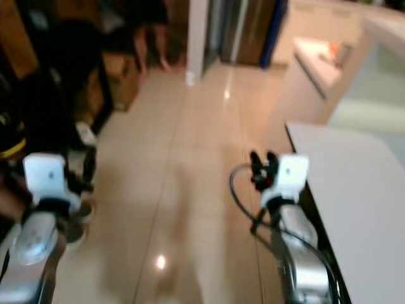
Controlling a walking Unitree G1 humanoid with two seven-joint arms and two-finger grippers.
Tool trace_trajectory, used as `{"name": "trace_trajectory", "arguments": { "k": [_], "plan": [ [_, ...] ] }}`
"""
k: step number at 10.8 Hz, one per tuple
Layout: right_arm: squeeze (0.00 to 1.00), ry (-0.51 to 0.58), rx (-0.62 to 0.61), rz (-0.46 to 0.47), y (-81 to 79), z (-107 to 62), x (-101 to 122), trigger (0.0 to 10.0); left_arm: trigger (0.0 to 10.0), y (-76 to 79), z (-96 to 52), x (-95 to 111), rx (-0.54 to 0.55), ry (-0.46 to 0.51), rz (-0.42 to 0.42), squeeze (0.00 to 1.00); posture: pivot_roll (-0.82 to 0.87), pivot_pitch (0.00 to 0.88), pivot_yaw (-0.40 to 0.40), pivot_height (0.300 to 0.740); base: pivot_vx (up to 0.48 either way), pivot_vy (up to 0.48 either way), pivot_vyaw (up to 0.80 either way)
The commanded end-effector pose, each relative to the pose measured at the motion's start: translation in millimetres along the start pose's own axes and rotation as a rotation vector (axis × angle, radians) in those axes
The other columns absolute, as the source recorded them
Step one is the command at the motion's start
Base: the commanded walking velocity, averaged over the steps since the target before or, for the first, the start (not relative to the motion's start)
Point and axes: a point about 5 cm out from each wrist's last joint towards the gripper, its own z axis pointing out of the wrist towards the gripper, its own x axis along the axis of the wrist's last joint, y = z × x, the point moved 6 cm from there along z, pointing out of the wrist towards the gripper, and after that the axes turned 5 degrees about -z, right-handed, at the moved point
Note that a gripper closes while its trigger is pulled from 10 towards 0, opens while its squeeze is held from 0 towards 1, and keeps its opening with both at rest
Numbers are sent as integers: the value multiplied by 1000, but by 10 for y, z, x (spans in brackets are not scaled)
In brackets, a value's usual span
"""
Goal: Setting the table
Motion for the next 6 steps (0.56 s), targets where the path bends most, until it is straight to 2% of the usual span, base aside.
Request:
{"name": "trace_trajectory", "arguments": {
  "k": [1, 2, 4, 6],
  "plan": [
    [0, -1, 5, -6, -25, 22, 8, 10000, 10000, -40, -30, -14, 6, -9, 12, 0, 55, 0, -45, 740, 368, 0, 0],
    [0, -10, 7, 10, -44, 32, -19, 10000, 10000, -22, -33, -39, 0, -13, 13, 0, 48, 0, -43, 740, 364, 0, 0],
    [0, 1, 30, -18, -47, 38, 15, 10000, 10000, 51, -38, -73, -11, -14, 3, 0, 38, 0, -54, 740, 368, 0, -766],
    [0, -18, 25, -9, -23, 58, -67, 10000, 10000, 35, -93, -62, -15, -14, 29, 0, 69, 0, -69, 740, 368, 0, 0]
  ]
}}
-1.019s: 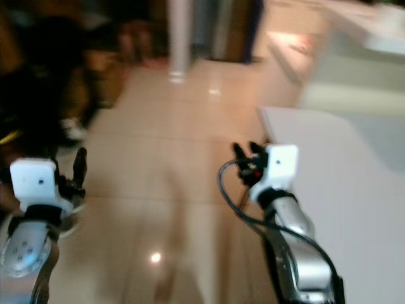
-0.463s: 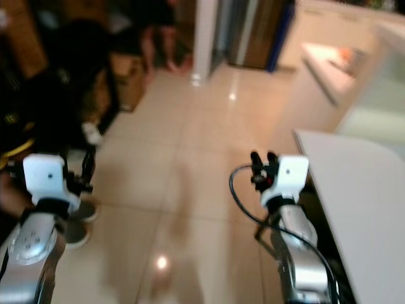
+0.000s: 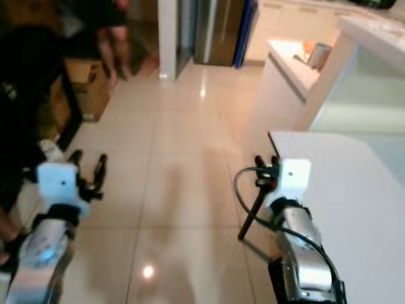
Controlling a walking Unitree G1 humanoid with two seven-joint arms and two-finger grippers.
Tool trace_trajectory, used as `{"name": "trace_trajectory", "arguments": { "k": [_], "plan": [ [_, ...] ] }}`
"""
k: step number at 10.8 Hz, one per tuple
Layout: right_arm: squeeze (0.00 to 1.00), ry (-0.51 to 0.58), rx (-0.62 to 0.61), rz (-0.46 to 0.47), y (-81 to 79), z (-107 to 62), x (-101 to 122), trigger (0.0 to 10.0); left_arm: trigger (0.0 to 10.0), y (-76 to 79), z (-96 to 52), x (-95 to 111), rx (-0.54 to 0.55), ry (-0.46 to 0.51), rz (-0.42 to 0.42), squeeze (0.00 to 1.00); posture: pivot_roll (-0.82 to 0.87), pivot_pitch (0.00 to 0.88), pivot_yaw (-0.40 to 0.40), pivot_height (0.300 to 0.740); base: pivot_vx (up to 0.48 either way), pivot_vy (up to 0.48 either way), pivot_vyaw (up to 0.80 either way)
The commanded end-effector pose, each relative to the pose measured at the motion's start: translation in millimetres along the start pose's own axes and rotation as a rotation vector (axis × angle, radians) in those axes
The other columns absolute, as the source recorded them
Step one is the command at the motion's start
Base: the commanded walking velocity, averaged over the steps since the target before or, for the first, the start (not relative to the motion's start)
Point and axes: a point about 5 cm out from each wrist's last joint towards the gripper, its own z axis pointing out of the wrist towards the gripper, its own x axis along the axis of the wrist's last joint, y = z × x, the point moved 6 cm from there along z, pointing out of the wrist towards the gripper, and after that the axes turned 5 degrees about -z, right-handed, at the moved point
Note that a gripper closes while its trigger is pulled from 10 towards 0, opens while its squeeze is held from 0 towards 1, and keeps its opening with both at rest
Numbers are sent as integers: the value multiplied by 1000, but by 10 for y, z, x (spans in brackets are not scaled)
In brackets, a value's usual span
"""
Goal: Setting the table
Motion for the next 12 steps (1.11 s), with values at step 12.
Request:
{"name": "trace_trajectory", "arguments": {
  "k": [12],
  "plan": [
    [0, 75, 86, -29, -223, 148, 222, 10000, 10000, -41, 141, 128, 15, 49, 28, 0, 63, 0, -64, 740, 371, 0, 0]
  ]
}}
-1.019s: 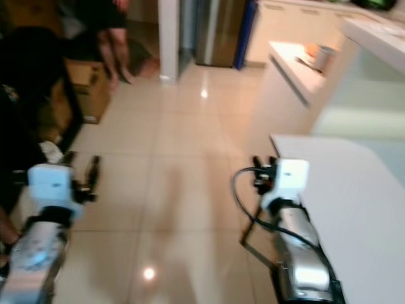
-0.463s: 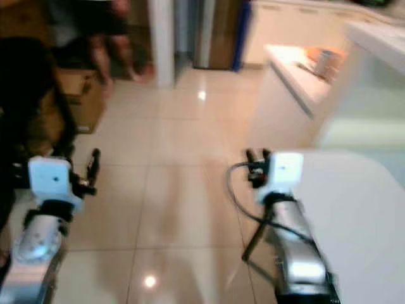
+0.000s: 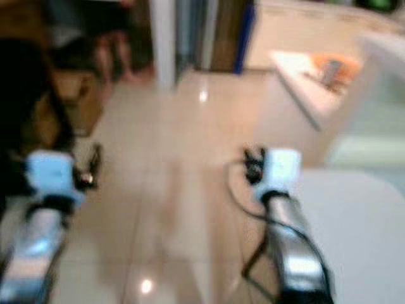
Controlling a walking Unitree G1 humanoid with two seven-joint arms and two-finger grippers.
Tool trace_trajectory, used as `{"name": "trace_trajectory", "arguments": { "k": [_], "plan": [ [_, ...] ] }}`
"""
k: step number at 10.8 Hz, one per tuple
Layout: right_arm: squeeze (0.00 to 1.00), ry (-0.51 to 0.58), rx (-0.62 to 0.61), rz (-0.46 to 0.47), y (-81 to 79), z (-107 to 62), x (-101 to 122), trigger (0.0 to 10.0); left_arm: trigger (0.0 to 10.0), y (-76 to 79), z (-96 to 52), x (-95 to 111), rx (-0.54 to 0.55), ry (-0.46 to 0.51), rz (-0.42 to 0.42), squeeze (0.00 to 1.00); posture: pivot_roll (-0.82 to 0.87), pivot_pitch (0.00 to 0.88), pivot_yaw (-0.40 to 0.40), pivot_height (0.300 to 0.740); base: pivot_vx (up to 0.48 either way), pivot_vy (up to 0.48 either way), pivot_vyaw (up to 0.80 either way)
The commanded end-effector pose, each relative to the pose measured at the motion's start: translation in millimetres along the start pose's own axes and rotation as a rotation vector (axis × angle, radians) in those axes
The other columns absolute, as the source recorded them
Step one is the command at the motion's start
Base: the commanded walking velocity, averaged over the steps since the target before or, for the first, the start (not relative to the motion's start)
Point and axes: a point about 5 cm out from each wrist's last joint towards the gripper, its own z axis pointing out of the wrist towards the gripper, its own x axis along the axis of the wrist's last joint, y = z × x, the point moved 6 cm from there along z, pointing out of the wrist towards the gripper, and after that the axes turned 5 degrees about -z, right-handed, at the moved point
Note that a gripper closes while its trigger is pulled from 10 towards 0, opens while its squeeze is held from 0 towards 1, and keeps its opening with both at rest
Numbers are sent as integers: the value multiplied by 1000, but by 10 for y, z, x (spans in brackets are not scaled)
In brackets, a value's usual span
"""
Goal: Setting the table
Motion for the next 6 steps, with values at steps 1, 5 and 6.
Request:
{"name": "trace_trajectory", "arguments": {
  "k": [1, 5, 6],
  "plan": [
    [0, -7, -32, -38, 144, -35, -17, 10000, 10000, 89, -17, -30, -17, -10, -14, 0, 75, 0, -64, 740, 379, 0, 0],
    [0, 3, -47, -48, 154, -4, 4, 10000, 10000, 104, 75, -4, -34, 1, -4, 0, 75, 0, -53, 740, 393, 0, 514],
    [0, -7, -66, -20, 172, -4, -29, 10000, 10000, 77, 66, -19, -27, -5, -1, 0, 73, 0, -49, 740, 390, 0, 0]
  ]
}}
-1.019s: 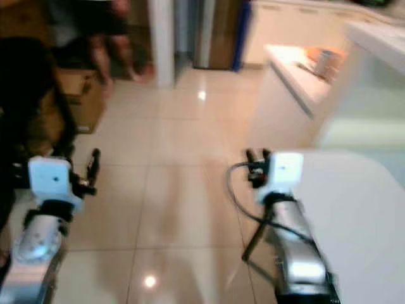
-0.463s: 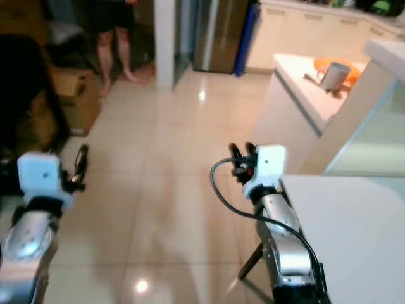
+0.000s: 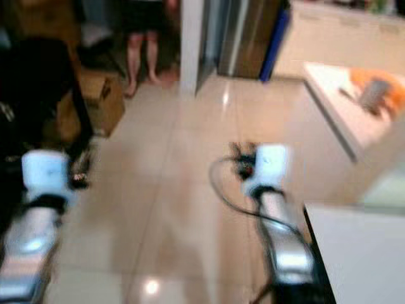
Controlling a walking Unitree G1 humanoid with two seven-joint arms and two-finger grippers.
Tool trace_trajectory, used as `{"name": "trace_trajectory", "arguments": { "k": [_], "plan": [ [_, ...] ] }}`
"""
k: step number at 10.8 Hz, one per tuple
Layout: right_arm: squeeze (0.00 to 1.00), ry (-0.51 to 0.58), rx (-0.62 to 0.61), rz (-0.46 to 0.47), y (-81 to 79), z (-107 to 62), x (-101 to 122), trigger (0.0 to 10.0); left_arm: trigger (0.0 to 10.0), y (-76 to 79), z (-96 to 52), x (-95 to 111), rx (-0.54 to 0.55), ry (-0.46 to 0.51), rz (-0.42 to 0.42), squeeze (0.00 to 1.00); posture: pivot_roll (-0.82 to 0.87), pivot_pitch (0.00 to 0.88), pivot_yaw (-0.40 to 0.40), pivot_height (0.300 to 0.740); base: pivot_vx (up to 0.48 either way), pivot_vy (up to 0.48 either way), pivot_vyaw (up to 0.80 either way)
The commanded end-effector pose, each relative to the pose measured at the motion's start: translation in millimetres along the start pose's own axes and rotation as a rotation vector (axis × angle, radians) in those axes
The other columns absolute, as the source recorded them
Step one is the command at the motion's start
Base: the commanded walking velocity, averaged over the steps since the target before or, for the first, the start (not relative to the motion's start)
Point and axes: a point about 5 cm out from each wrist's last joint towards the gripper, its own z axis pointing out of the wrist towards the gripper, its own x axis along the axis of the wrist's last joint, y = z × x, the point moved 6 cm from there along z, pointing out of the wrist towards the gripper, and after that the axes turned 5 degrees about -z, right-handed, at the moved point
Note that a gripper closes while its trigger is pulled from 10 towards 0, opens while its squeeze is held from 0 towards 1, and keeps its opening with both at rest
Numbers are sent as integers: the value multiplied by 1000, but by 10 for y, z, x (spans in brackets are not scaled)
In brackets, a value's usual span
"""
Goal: Setting the table
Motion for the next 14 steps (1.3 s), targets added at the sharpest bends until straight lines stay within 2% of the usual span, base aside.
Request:
{"name": "trace_trajectory", "arguments": {
  "k": [1, 2, 4, 5, 6, 8, 9, 10, 12, 14],
  "plan": [
    [0, -19, -49, -12, 176, -37, -40, 10000, 10000, 95, 59, 47, -23, 15, -8, 0, 68, 0, -48, 740, 394, 0, 0],
    [0, -16, -44, -14, 175, -25, -29, 10000, 10000, 114, 115, 70, -35, 23, 1, 0, 73, 0, -55, 740, 398, 0, 0],
    [0, -21, -46, -6, 165, -34, -66, 10000, 10000, 113, 13, 51, -40, 12, 2, 0, 86, 0, -51, 740, 394, 0, 0],
    [0, -8, -27, -6, 102, -35, -23, 10000, 10000, 97, 57, 33, -45, 7, 3, 0, 70, 0, -42, 740, 401, 0, 0],
    [0, -6, -25, -6, 109, -48, -17, 10000, 10000, 108, 89, 46, -49, 13, 4, 0, 67, 0, -44, 740, 401, 0, 0],
    [0, -14, -32, -8, 169, -65, -58, 10000, 10000, 148, 15, 30, -48, 6, -4, 0, 83, 0, -51, 740, 405, 0, 0],
    [0, -11, -19, -3, 100, -50, -55, 10000, 10000, 126, -7, 1, -45, -2, -1, 0, 77, 0, -47, 740, 401, 0, 0],
    [0, 1, 11, -16, 24, -55, -20, 10000, 10000, 116, 62, 17, -40, 5, -4, 0, 73, 0, -50, 740, 401, 0, 0],
    [0, -7, -6, -25, 78, -72, -74, 10000, 10000, 143, 26, 18, -56, 5, 6, 0, 97, 0, -46, 740, 405, 0, 0],
    [0, 8, 10, -15, -25, -52, -44, 10000, 10000, 54, 64, 21, -43, 5, 18, 0, 86, 0, -37, 740, 401, 0, 0]
  ]
}}
